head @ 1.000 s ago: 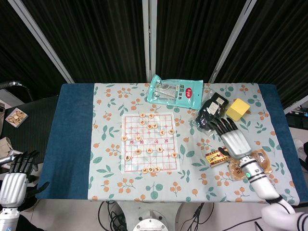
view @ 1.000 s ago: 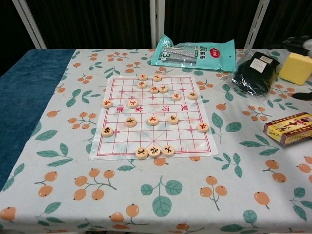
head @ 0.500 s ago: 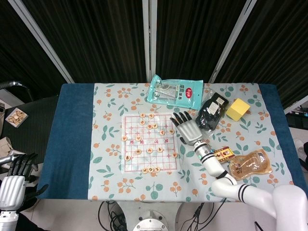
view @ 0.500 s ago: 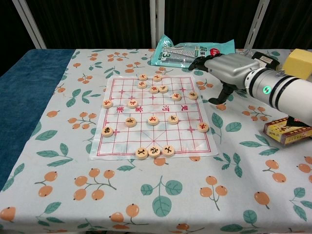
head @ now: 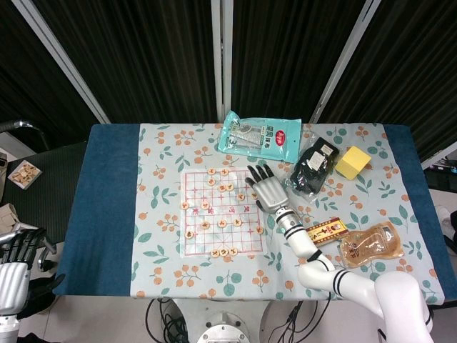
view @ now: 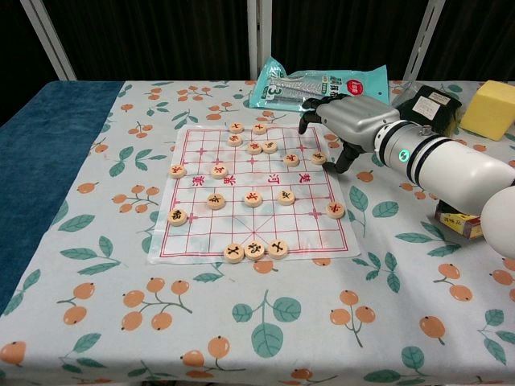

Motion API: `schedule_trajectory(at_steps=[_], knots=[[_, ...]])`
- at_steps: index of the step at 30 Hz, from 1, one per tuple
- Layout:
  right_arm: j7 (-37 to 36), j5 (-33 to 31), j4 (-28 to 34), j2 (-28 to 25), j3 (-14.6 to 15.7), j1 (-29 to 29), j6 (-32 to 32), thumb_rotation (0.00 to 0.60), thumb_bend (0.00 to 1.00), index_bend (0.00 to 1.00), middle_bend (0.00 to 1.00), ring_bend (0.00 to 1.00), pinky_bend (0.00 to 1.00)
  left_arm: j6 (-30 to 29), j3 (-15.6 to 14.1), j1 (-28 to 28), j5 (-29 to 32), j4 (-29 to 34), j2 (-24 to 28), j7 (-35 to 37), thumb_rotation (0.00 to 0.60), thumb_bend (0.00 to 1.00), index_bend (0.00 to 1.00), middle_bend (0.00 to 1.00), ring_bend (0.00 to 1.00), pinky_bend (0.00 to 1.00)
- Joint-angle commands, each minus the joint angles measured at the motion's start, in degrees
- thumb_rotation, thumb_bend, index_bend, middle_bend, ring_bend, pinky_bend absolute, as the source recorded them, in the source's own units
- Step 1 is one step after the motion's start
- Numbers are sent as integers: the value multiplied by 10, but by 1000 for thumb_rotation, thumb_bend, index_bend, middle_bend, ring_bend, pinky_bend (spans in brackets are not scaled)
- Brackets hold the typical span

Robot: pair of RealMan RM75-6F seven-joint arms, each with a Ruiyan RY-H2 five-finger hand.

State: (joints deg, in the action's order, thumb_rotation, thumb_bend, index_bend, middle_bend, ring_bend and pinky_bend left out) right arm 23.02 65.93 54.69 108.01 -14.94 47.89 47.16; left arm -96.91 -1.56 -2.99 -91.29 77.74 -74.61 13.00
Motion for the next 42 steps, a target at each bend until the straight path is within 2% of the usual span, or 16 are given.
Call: schedule_trajectory(at_steps=[1, 5, 12, 25, 42], knots=[[-4, -2, -3, 2, 0, 2, 0, 600, 270, 305, 14, 0, 0, -2, 2, -3, 2, -5, 0, 5, 600, 111, 84, 69, 0, 59], [-7, -5, -8, 5, 3, 1, 0, 600, 274, 356, 19, 0, 0, -7, 6, -7, 6, -9, -1, 14, 600, 111, 89, 69, 0, 53], [-12, -7, -13, 10, 4, 4, 1, 600, 277, 378, 25, 0, 0, -10, 7, -10, 3, -15, -2, 18, 600, 110, 89, 69, 0, 52], [-21, -7, -27, 17, 6, 5, 6, 600, 281, 531, 33, 0, 0, -3, 7, -10, -1, -20, -3, 27, 600, 111, 90, 69, 0, 51], [-37, 4, -42, 33, 6, 19, 4, 600, 281, 538, 39, 0, 0, -2, 8, -11, -3, -25, 0, 53, 600, 112, 94, 69, 0, 51]])
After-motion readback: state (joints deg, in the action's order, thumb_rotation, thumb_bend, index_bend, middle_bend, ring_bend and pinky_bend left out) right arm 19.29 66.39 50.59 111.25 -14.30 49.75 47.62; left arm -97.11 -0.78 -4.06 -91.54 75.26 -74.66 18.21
